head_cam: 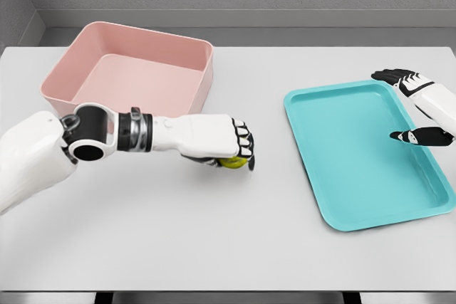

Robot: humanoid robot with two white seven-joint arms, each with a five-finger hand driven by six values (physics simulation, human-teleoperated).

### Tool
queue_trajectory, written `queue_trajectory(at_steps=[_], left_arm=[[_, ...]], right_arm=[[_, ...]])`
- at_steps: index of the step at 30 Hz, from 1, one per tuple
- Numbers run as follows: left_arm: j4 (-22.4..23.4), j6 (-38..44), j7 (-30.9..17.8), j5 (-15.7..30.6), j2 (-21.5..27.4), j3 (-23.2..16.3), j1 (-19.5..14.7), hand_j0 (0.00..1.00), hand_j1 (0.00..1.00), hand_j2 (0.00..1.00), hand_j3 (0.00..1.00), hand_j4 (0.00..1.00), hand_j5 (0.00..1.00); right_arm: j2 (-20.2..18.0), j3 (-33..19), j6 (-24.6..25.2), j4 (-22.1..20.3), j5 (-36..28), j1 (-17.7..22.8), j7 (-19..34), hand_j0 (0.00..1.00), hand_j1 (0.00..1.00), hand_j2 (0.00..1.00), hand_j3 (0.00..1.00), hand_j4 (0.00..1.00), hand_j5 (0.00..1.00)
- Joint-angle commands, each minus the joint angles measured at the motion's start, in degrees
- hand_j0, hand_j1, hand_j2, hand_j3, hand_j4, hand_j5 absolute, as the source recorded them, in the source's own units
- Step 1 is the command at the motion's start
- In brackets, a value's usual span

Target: Put the tennis from the blue tray into the pink basket with both arms

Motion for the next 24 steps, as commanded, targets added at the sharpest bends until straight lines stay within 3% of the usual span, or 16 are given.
queue_trajectory(at_steps=[1, 13, 21, 24], left_arm=[[-0.8, 0.1, 0.0, 0.7, 0.7, 0.2, -0.2, 0.61, 0.61, 0.61, 0.61, 0.61, 0.61], [-1.2, 0.1, 0.0, 2.9, 4.9, 2.0, -4.7, 0.61, 0.61, 0.61, 0.61, 0.61, 0.61], [-0.2, 0.1, 0.0, 4.3, 10.1, 7.8, -4.8, 0.61, 0.61, 0.61, 0.61, 0.61, 0.61], [3.2, 0.1, 0.0, 6.3, 11.3, 10.4, -4.7, 0.62, 0.62, 0.62, 0.62, 0.62, 0.62]], right_arm=[[-0.1, 0.0, 0.1, 0.0, -0.4, 0.0, 0.0, 1.0, 1.0, 1.0, 1.0, 1.0, 1.0], [-0.1, -0.4, 0.1, 0.1, -0.4, 0.1, 0.0, 1.0, 1.0, 1.0, 1.0, 1.0, 1.0], [-0.1, -0.4, 0.1, 0.0, -0.4, 0.1, 0.0, 1.0, 1.0, 1.0, 1.0, 1.0, 1.0], [-0.1, -0.4, 0.1, 0.0, -0.4, 0.1, 0.0, 1.0, 1.0, 1.0, 1.0, 1.0, 1.0]])
